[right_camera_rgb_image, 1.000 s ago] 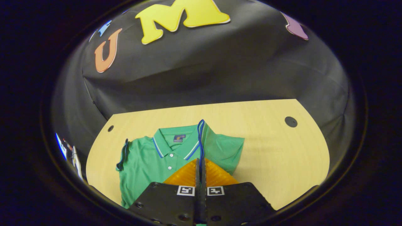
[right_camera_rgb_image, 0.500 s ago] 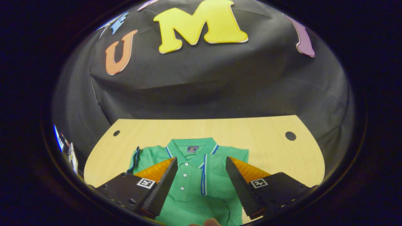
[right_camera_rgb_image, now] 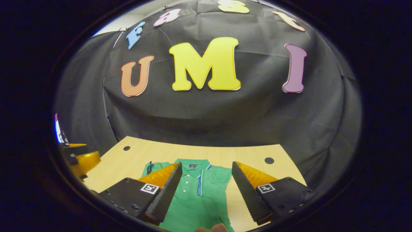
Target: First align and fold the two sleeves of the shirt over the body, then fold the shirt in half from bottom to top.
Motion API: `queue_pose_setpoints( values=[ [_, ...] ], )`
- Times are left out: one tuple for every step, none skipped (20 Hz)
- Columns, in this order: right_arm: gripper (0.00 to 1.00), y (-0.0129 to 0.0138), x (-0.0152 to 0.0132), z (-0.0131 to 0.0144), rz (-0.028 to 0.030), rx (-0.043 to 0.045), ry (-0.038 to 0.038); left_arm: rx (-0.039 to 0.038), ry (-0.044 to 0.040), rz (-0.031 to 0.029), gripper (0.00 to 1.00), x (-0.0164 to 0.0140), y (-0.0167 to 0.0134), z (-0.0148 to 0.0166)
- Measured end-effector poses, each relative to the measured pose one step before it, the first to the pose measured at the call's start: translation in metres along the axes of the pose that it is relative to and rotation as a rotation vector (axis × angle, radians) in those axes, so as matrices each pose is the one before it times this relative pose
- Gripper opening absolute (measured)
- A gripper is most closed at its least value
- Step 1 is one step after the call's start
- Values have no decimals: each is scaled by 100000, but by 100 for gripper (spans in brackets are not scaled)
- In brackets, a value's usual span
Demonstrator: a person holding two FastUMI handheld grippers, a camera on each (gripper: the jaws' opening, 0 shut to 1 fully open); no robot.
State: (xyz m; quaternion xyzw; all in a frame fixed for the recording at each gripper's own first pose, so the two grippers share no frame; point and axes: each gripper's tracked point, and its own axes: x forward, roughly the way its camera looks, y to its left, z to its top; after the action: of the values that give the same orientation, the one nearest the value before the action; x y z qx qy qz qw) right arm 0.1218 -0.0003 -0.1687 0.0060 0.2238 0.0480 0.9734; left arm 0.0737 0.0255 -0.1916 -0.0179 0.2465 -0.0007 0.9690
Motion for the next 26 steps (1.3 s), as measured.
queue_pose_setpoints(
  values=[
    [90,-277,-878,280,-965,-20,-645,-220,1890,-552,100,935,-51,-624],
    [90,-403,-648,55,-969,-177,-447,-247,1410,-537,100,881,-49,-448],
    [95,-300,-688,161,-902,-316,-578,1,1260,-484,100,937,66,-254],
    [95,-416,-561,304,-1058,-177,-799,157,1191,-527,100,1051,-56,-521],
    [95,-350,-576,230,-1110,-71,-646,433,1627,-149,100,1072,118,-488],
    [95,-310,-465,63,-953,350,689,592,2207,557,100,1094,357,-617],
    [95,-35,-624,-108,137,3,652,149,2376,245,100,1004,205,-799],
    [95,-250,-513,83,-413,-621,88,-667,2407,-425,100,945,-24,-731],
    [95,-367,-389,100,-841,-794,-438,-890,2339,-567,100,1134,-6,-756],
    [95,-132,-479,41,-322,-929,-206,-727,2860,-158,100,1205,161,-1050],
    [95,-92,-256,-237,-140,-1335,102,-993,2803,-652,100,1205,-35,-871],
    [95,-86,-135,-452,20,-908,1577,-536,2409,-882,100,1029,4,-722],
    [95,-144,-74,-717,-354,-971,2385,297,2156,-488,100,956,164,-554],
    [95,-291,-12,-502,-366,-719,1983,859,1838,19,100,1133,386,-592],
    [96,-293,188,-338,-712,-511,1509,821,1728,533,100,1020,466,-528],
    [96,-275,126,-239,-808,-149,959,683,1646,467,100,1028,346,-464],
    [96,-105,150,-59,-566,41,420,790,1656,509,100,903,271,-479],
    [96,75,265,-20,-226,161,317,685,1922,450,100,1001,251,-481],
    [95,63,358,-360,-82,511,1587,73,1188,-419,100,720,109,-405],
    [95,-235,357,-658,-762,499,2369,-371,1547,-912,100,742,-71,-495],
    [96,-192,204,-351,-404,945,1771,307,2033,626,100,561,204,-517],
    [95,-93,271,-248,-500,864,1446,-4,1408,-7,100,670,161,-533],
    [95,-108,272,-214,-436,602,876,-308,753,-330,100,306,144,-246],
    [95,3,175,-280,-166,514,826,-258,436,-844,99,163,102,-88],
    [96,160,224,-322,200,591,876,-619,11,-1216,93,192,20,-94],
    [95,162,163,-403,233,361,1348,-211,473,415,72,213,360,-184]
  ],
)
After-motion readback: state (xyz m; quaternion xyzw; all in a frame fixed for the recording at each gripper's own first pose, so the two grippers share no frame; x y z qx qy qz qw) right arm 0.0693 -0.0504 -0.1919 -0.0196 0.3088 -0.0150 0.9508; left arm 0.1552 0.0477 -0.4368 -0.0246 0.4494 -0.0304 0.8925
